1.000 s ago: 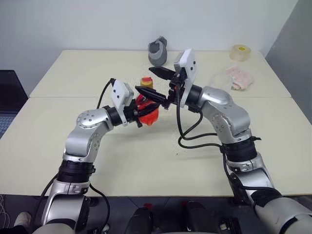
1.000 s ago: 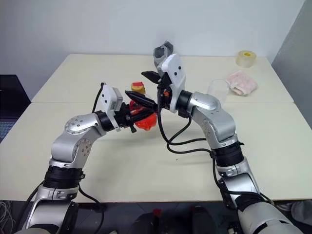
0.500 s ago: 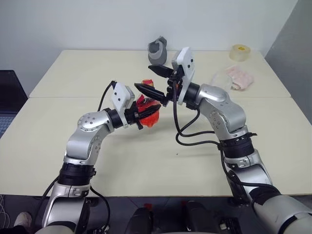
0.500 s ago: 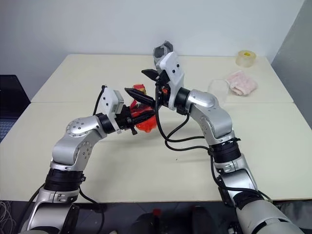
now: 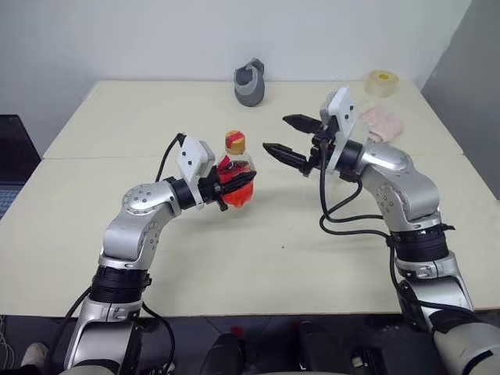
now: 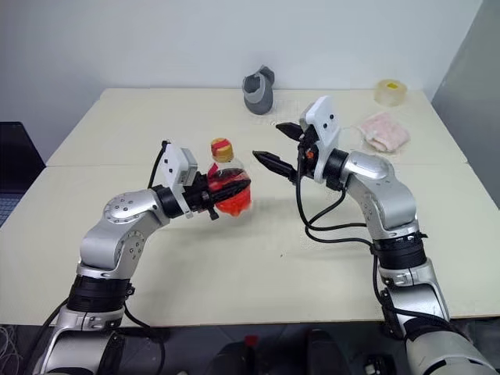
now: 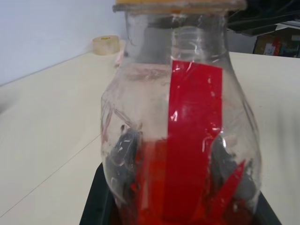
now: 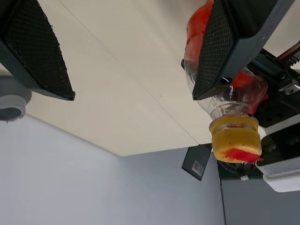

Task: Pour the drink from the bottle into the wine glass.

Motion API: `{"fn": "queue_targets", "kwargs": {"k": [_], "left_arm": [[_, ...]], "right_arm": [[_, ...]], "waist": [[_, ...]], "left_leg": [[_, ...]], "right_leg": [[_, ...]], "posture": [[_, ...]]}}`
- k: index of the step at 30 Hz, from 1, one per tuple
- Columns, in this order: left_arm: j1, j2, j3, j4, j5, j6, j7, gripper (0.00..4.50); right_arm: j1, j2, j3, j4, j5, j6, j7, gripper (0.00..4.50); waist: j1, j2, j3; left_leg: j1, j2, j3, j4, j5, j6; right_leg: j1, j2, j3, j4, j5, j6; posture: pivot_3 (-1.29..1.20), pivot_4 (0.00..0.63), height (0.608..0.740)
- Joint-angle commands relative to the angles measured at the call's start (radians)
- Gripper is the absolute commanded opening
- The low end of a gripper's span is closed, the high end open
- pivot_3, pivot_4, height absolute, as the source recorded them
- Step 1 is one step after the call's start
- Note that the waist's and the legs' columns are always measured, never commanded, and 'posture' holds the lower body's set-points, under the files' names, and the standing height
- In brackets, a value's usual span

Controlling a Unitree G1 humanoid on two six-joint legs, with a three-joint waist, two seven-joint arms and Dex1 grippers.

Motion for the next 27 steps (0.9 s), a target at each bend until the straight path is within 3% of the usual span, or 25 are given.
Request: {"fn": "queue_targets", "kwargs": {"k": [1, 12, 22, 25, 27], "left_arm": [[-0.023, -0.004, 0.016, -0.037, -0.009, -0.029, -0.002, 1.34], [-0.045, -0.02, 0.008, -0.007, -0.002, -0.041, -0.008, 1.34], [-0.044, -0.027, 0.004, -0.011, -0.001, -0.041, 0.0, 1.34], [-0.042, -0.029, 0.005, -0.014, 0.0, -0.04, 0.004, 1.34], [-0.04, -0.03, 0.005, -0.016, 0.0, -0.039, 0.006, 1.34]], "right_arm": [[0.008, 0.007, -0.021, -0.096, 0.102, 0.038, 0.063, 4.28], [-0.059, 0.141, 0.03, -0.081, 0.12, 0.058, 0.012, 4.28], [-0.118, 0.164, 0.06, 0.031, 0.063, -0.001, 0.039, 4.28], [-0.125, 0.17, 0.058, 0.041, 0.066, 0.002, 0.042, 3.69], [-0.127, 0.173, 0.055, 0.041, 0.07, 0.007, 0.045, 2.9]], "waist": [[0.0, 0.0, 0.0], [0.0, 0.0, 0.0], [0.0, 0.0, 0.0], [0.0, 0.0, 0.0], [0.0, 0.0, 0.0]], "left_leg": [[0.0, 0.0, 0.0, 0.0, 0.0, 0.0], [0.0, 0.0, 0.0, 0.0, 0.0, 0.0], [0.0, -0.001, 0.0, 0.0, 0.0, 0.0], [0.0, 0.0, 0.0, 0.0, 0.0, 0.0], [0.0, 0.0, 0.0, 0.0, 0.0, 0.0]], "right_leg": [[0.0, 0.0, 0.0, 0.0, 0.0, 0.0], [0.0, 0.0, 0.0, 0.0, 0.0, 0.0], [0.0, 0.0, 0.0, 0.0, 0.0, 0.0], [0.0, 0.0, 0.0, 0.0, 0.0, 0.0], [0.0, 0.0, 0.0, 0.0, 0.0, 0.0]], "posture": [[0.0, 0.15, 0.74], [0.0, 0.15, 0.74], [0.0, 0.15, 0.74], [0.0, 0.15, 0.74], [0.0, 0.15, 0.74]]}}
